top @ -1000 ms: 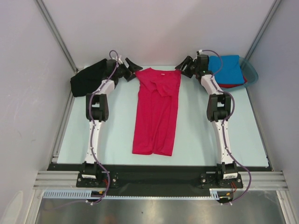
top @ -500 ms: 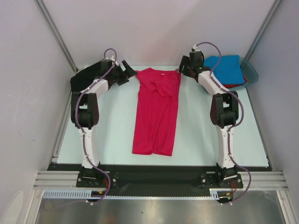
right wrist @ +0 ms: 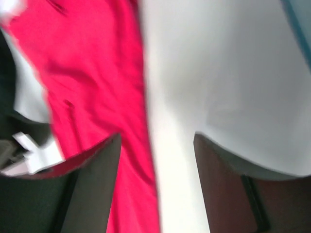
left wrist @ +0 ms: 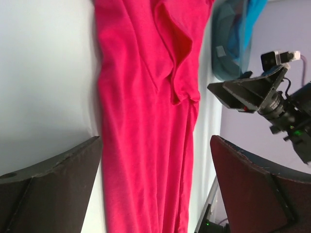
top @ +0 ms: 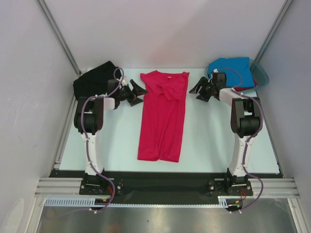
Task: Fold and stack the t-shirts
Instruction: Fold the tshirt
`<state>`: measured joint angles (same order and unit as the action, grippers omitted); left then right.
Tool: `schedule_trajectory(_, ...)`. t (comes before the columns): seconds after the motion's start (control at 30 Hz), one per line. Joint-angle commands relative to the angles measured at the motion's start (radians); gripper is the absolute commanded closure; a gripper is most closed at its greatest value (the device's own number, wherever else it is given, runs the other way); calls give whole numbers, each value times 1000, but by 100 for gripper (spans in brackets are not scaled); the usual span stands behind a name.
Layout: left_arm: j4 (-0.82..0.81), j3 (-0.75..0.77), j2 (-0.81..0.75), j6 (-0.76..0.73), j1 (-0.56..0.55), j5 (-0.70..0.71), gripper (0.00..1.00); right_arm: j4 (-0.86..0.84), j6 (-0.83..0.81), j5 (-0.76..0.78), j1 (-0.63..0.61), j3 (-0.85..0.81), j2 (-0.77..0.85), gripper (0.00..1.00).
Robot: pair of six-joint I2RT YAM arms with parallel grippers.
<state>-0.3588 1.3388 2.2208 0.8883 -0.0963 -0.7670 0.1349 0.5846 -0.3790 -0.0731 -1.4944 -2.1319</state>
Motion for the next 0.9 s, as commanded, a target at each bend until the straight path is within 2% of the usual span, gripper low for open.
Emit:
schedule_trajectory(0.0,-132,-7,28,57,-5,-78,1,-123,93,-161,15,37,1,33)
schedule_trajectory(0.23,-201,-10,76,106,-5,-109,3,-256,170,-254,12,135,-60,33)
schedule_trajectory(0.37,-230,-30,91,121,-5,-118,6,-273,187,-268,1,160,-91,34)
schedule_trajectory(0.57,-361,-95,108,199,-11,-141,16,-346,236,-307,-27,213,-125,36)
schedule_trajectory(0.77,-422,-151,115,225,-25,-141,27,-399,279,-327,-70,252,-169,37)
schedule_trajectory(0.87,-431,-170,119,227,-31,-140,33,-417,294,-325,-89,257,-181,42)
